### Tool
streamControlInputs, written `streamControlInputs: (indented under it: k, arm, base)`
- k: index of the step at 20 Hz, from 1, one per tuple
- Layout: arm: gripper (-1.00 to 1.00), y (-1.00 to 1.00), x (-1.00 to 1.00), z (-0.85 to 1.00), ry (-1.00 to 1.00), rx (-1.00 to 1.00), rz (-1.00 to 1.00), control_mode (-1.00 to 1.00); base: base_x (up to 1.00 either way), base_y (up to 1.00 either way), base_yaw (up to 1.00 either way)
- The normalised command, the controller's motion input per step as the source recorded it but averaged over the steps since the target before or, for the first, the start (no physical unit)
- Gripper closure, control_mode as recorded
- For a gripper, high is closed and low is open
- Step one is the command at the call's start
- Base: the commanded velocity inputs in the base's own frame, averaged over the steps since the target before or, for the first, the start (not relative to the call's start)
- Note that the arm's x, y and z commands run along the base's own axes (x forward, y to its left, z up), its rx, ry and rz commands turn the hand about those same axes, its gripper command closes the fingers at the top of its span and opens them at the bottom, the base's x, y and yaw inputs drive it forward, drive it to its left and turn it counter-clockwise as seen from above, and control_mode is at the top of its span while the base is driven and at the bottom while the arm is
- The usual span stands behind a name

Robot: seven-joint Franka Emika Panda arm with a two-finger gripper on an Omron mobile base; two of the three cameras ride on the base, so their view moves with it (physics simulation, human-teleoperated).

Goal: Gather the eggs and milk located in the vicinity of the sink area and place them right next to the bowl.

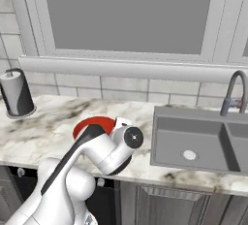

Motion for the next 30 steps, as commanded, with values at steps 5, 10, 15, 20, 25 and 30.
streamControlInputs:
  k: [5,10,15,20,25,30]
  arm:
    - [1.0,0.0,0.0,0.0,0.0,0.0,0.0,1.0]
    - [1.0,0.0,0.0,0.0,0.0,0.0,0.0,1.0]
    - [1.0,-0.01,0.0,0.0,0.0,0.0,0.0,-1.0]
    - [1.0,-0.01,0.0,0.0,0.0,0.0,0.0,-1.0]
    - [1.0,-0.12,0.0,-0.05,0.05,0.0,-0.02,-1.0]
    - [1.0,-0.15,0.0,-0.13,0.1,0.0,-0.06,-1.0]
  base:
    - [0.35,-0.2,-0.02]
    - [0.03,-0.25,-0.01]
    - [0.0,-0.02,0.0]
    - [0.0,0.0,0.0]
    - [0.0,0.0,0.0]
    - [0.0,0.0,0.0]
